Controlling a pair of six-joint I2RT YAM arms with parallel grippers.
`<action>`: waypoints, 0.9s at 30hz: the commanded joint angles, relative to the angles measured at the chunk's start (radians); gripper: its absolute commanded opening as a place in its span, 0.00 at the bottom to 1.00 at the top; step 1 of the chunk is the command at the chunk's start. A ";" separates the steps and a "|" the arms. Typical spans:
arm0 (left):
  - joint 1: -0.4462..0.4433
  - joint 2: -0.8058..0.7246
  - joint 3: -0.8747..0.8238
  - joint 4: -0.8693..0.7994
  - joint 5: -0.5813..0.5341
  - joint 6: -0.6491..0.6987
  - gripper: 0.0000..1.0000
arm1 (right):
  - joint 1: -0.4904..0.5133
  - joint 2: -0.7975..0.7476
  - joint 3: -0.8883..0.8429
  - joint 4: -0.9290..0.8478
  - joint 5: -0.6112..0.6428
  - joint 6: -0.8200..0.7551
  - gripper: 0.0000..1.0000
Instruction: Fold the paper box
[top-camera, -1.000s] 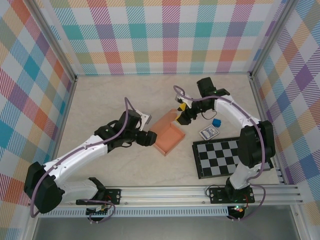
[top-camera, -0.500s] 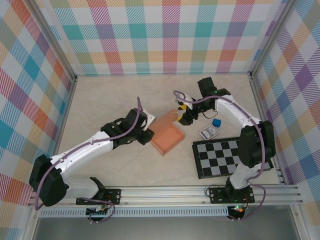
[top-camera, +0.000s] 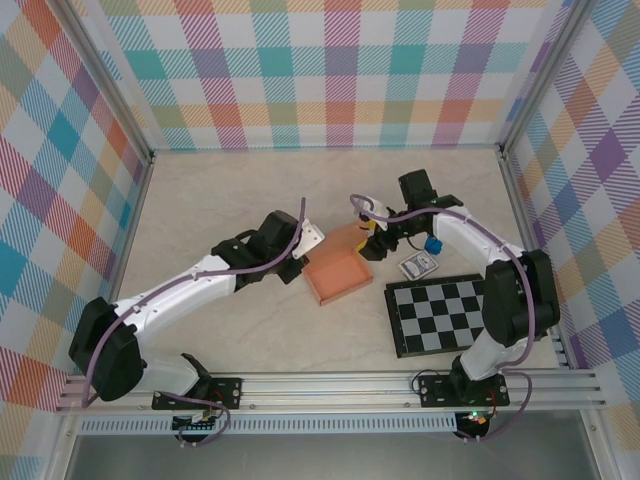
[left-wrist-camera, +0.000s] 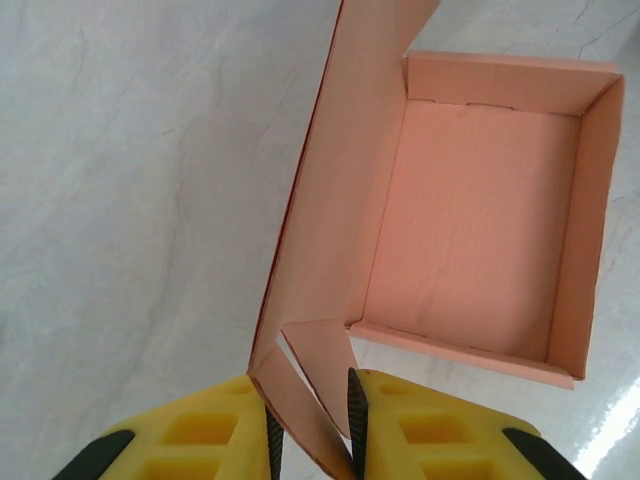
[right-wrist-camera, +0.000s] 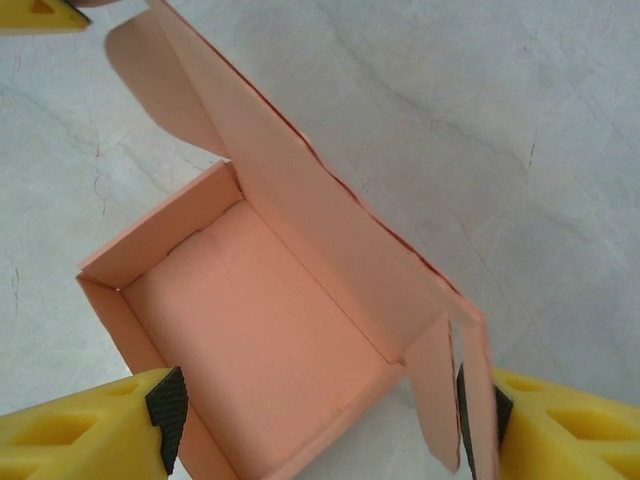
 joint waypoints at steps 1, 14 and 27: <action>0.052 0.029 0.036 0.098 0.047 0.103 0.26 | 0.005 -0.046 -0.049 0.099 -0.021 0.075 0.72; 0.117 0.008 0.060 0.149 0.157 -0.075 0.69 | 0.002 -0.174 -0.209 0.310 0.081 0.499 0.74; 0.244 -0.200 -0.017 0.103 0.342 -0.746 1.00 | -0.068 -0.464 -0.227 0.131 0.282 1.226 0.94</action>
